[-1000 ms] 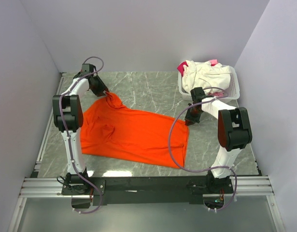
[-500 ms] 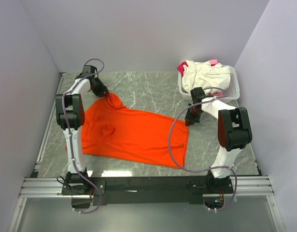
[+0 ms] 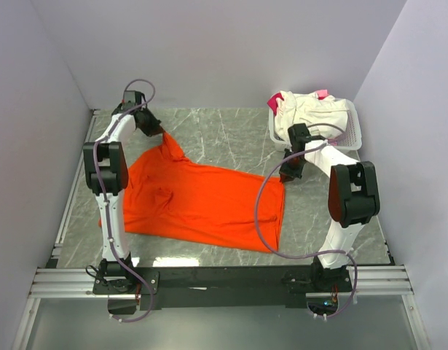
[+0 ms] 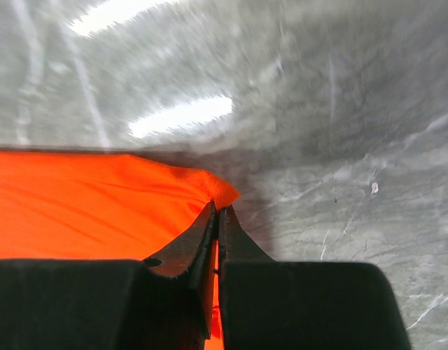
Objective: Fold and stack the t-shirts
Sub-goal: Fold the tshirt
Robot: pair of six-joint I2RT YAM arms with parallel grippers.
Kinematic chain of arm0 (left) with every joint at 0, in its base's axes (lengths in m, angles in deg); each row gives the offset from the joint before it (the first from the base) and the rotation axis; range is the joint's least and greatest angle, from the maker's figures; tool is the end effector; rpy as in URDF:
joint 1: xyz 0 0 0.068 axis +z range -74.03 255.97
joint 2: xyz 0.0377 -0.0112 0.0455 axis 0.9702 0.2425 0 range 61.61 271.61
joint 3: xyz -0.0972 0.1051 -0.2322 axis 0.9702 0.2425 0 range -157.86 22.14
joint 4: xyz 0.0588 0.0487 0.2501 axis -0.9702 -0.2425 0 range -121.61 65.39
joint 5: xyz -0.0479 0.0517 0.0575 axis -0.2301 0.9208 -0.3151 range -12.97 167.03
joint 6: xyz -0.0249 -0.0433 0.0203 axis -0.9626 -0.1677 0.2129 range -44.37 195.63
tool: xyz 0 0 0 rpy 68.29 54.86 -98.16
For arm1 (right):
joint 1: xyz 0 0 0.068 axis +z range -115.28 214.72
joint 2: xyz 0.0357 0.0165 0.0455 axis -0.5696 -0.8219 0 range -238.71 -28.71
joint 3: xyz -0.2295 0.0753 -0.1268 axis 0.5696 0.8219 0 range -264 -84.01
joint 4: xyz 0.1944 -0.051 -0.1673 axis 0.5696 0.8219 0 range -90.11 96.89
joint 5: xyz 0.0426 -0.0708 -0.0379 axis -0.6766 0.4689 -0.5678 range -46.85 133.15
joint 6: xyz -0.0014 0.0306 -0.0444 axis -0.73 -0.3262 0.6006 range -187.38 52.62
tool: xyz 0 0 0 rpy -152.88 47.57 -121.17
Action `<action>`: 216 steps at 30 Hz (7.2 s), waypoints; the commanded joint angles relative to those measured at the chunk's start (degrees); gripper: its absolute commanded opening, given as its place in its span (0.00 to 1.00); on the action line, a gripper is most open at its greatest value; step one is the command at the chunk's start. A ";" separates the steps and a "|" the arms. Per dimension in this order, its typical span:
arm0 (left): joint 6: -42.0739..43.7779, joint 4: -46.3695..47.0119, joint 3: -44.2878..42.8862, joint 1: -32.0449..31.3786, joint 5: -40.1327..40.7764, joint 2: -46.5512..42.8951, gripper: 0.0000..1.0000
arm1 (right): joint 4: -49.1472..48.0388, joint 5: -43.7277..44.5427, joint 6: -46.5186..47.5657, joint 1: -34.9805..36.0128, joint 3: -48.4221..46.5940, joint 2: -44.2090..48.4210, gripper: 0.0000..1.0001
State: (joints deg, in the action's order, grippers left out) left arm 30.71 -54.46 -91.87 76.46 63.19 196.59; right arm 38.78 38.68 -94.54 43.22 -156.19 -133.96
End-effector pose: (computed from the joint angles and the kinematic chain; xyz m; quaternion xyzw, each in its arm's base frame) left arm 0.5255 -0.0041 0.1844 -0.3238 0.8783 -0.2310 0.2653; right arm 0.3570 0.0561 0.1806 0.1540 0.9748 0.0846 0.1374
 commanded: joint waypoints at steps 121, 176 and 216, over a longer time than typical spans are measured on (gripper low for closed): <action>22.07 -5.93 45.64 -7.96 13.67 -32.06 0.48 | -3.47 2.80 -0.44 18.58 -3.49 -4.08 0.43; 25.94 -11.82 44.58 11.89 3.22 -40.76 0.56 | -2.77 4.38 -0.97 17.70 -2.08 -3.56 0.43; 25.15 -7.42 43.44 12.16 10.51 -31.35 0.20 | -1.80 4.21 -1.14 16.56 -2.96 -4.96 0.43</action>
State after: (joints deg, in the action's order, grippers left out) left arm 55.40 -61.91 -47.74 88.44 74.90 167.45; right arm 36.16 42.03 -95.85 60.33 -157.52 -138.05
